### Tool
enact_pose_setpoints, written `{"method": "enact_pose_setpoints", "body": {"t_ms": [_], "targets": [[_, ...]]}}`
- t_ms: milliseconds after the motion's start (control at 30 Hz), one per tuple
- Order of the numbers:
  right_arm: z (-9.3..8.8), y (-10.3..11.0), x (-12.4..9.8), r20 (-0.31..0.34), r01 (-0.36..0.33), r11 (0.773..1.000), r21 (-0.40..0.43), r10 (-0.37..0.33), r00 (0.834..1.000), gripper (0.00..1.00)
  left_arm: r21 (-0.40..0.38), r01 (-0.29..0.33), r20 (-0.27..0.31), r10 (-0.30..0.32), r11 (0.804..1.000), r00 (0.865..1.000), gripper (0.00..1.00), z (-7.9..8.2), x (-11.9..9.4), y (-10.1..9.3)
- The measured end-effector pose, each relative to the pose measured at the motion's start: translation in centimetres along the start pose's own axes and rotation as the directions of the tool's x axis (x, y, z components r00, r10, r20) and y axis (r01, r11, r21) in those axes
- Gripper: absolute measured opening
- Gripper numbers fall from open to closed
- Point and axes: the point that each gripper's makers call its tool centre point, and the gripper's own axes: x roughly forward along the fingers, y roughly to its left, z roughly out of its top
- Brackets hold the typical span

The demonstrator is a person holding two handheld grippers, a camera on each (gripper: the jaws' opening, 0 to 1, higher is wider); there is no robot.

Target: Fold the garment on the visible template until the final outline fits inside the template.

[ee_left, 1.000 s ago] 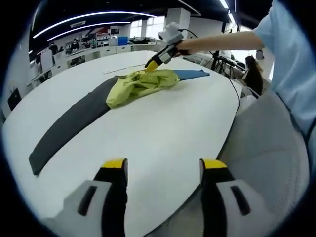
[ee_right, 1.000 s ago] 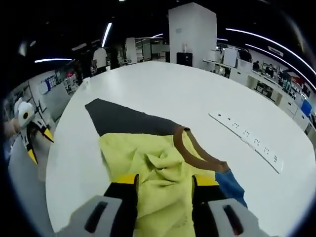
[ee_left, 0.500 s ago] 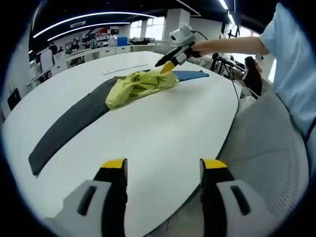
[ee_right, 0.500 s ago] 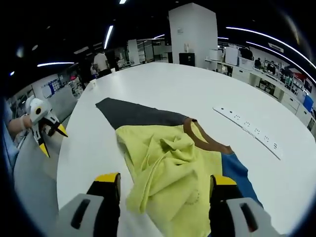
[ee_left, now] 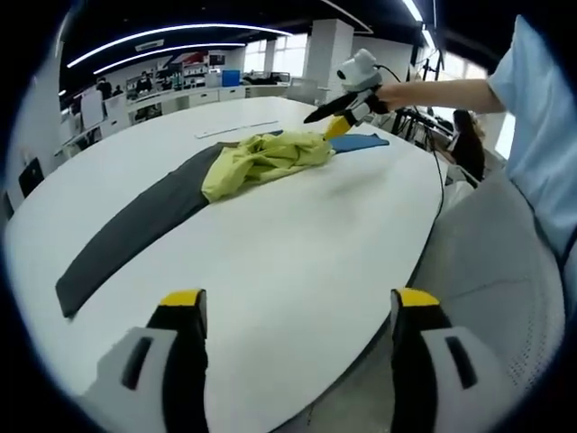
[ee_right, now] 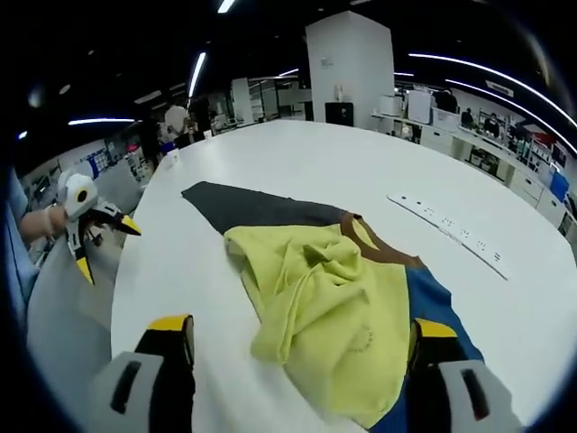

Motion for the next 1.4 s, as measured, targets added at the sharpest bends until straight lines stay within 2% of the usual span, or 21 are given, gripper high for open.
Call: {"method": "enact_pose_setpoints", "body": {"t_ms": [233, 367, 533, 667, 867, 1133, 1333, 1400], "targets": [[-0.4, 0.1, -1.2, 0.007, 0.019, 1.000, -0.004, -0.019, 1.000, 1.00, -0.052, -0.026, 0.046, 0.028, 0.998, 0.999, 0.97, 0.8, -0.2, 0.9], [-0.5, 0.1, -1.5, 0.024, 0.025, 1.000, -0.002, -0.025, 0.999, 1.00, -0.069, -0.019, 0.074, 0.024, 0.997, 0.997, 0.97, 1.7, 0.1, 1.0], [-0.5, 0.4, -1.8, 0.040, 0.028, 1.000, 0.013, -0.028, 0.999, 0.96, -0.052, 0.009, 0.078, -0.004, 0.999, 0.997, 0.93, 2.6, 1.1, 0.7], [-0.7, 0.6, -2.1, 0.042, 0.029, 0.999, 0.015, -0.030, 0.999, 0.81, -0.037, 0.014, 0.082, -0.011, 0.999, 0.997, 0.92, 3.4, 1.6, 0.9], [-0.5, 0.8, -2.3, 0.073, 0.012, 0.998, 0.054, -0.016, 0.997, 0.57, -0.043, 0.017, 0.117, -0.012, 0.999, 0.993, 0.87, 5.5, 2.6, 1.8], [-1.3, 1.6, -1.6, 0.058, -0.031, 0.994, 0.104, 0.025, 0.998, 0.35, -0.036, 0.037, 0.124, -0.032, 0.999, 0.992, 0.83, 6.2, 3.0, 1.4], [-2.0, 1.5, -0.6, 0.053, -0.045, 0.982, 0.182, 0.036, 0.998, 0.23, -0.058, 0.074, 0.125, -0.066, 0.996, 0.990, 0.69, 6.5, 3.1, 1.0], [-1.9, 1.7, -0.4, 0.062, -0.060, 0.975, 0.214, 0.047, 0.997, 0.19, -0.056, 0.075, 0.126, -0.067, 0.996, 0.990, 0.67, 6.8, 3.2, 1.0]]}}
